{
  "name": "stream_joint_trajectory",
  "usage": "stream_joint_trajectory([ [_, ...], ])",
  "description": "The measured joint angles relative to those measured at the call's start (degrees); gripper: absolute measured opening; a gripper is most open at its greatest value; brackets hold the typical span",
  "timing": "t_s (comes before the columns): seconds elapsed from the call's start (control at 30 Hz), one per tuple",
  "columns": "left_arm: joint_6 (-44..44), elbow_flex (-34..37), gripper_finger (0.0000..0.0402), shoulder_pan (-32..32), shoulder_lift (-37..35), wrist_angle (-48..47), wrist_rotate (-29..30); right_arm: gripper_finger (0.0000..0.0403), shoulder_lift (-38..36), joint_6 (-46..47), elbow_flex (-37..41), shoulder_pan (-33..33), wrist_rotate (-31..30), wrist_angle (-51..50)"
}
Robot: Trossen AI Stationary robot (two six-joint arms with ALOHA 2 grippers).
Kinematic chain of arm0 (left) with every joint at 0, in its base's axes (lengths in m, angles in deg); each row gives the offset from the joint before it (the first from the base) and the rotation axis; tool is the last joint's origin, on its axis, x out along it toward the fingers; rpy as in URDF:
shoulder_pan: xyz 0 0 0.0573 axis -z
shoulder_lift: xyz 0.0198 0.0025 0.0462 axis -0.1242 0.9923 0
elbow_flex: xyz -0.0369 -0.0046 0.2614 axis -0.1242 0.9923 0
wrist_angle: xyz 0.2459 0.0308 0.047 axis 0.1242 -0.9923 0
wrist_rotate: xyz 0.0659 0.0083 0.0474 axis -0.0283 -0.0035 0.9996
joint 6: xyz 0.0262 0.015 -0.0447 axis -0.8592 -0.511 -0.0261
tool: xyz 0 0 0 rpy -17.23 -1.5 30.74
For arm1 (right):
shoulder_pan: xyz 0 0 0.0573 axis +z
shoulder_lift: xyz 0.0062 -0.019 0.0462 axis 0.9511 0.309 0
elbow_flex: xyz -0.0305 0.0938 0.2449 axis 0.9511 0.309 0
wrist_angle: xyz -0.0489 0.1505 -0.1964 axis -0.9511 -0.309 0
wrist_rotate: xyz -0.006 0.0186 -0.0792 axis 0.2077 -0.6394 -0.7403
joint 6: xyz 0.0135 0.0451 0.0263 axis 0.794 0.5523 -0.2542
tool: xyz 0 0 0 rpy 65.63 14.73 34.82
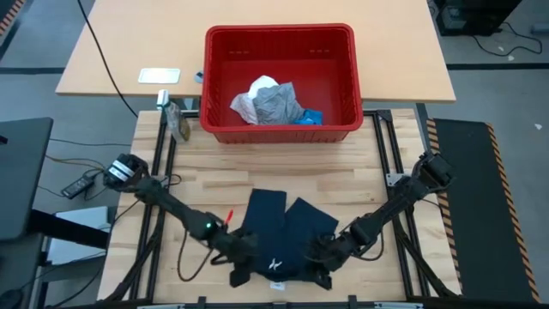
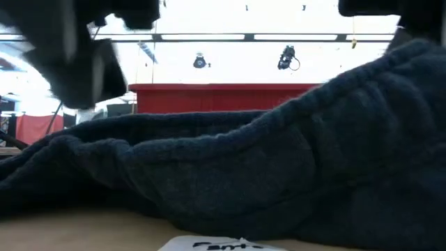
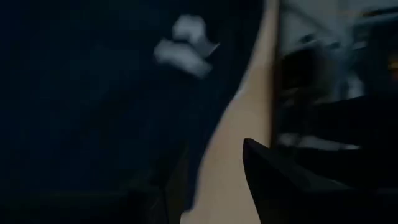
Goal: Fold laundry
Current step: Fold the dark blue shorts
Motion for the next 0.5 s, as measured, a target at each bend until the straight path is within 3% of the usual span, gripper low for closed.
stream_joint_trajectory([
  [0.23,5.2,-0.1,0.0157,0.7,0.2,-3.5,7.2,0.0105,0.0,5.5,0.0,-1.8,-8.9,-7.9],
  [0.37,5.4,0.1,0.0157,-0.6,0.8,-6.2,8.6,0.0105,0.0,5.7,0.0,-4.8,-10.4,-8.5],
  [0.5,4.3,0.2,0.0157,-2.2,3.3,-9.7,8.6,0.0105,0.1,6.0,0.0,-7.9,-10.8,-15.5],
])
